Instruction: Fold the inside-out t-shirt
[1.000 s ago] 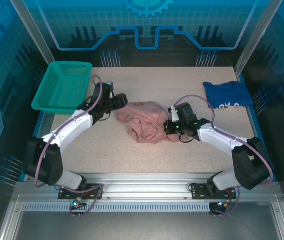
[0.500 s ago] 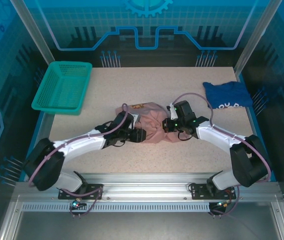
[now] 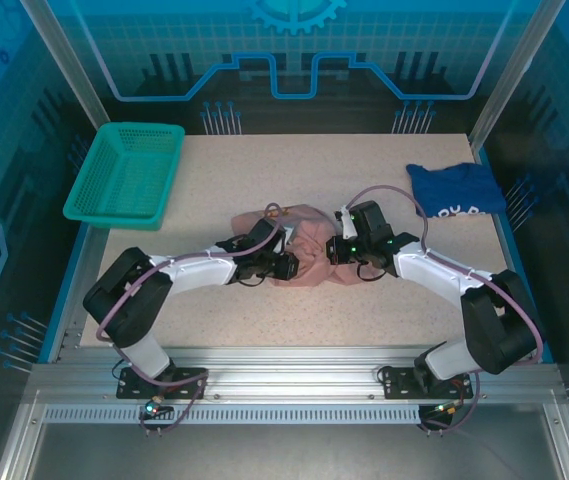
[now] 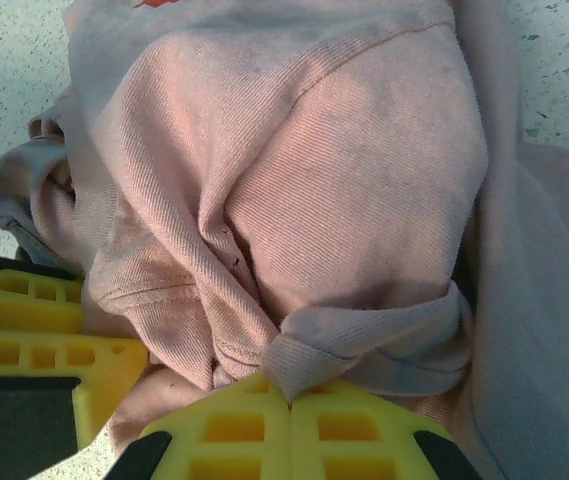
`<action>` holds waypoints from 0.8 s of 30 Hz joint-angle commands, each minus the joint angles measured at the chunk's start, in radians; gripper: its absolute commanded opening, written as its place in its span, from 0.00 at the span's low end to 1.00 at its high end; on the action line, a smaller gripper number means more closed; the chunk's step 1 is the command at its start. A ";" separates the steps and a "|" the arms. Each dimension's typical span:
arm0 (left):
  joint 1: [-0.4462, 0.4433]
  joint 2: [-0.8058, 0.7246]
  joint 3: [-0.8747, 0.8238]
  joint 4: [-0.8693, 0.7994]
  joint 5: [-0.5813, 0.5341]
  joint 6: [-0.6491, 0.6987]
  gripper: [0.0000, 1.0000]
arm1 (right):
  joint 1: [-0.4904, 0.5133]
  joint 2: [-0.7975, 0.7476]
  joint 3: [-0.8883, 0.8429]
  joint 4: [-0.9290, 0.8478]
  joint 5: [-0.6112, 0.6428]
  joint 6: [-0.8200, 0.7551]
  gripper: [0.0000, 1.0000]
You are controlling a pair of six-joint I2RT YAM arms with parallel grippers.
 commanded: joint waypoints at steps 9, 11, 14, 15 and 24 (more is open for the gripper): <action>0.128 -0.533 0.018 -0.030 0.161 -0.062 0.00 | 0.000 -0.249 0.211 -0.282 0.046 -0.310 0.00; 0.165 -0.584 0.038 -0.042 0.188 -0.076 0.00 | 0.018 -0.275 0.241 -0.299 0.040 -0.338 0.00; 0.225 -0.613 0.052 -0.063 0.224 -0.085 0.00 | 0.056 -0.284 0.264 -0.270 0.019 -0.315 0.00; 0.243 -0.618 0.052 -0.078 0.226 -0.081 0.00 | 0.071 -0.271 0.266 -0.249 0.009 -0.289 0.00; 0.406 -0.653 -0.028 -0.184 0.200 -0.066 0.00 | 0.230 -0.119 0.184 -0.320 0.092 -0.229 0.31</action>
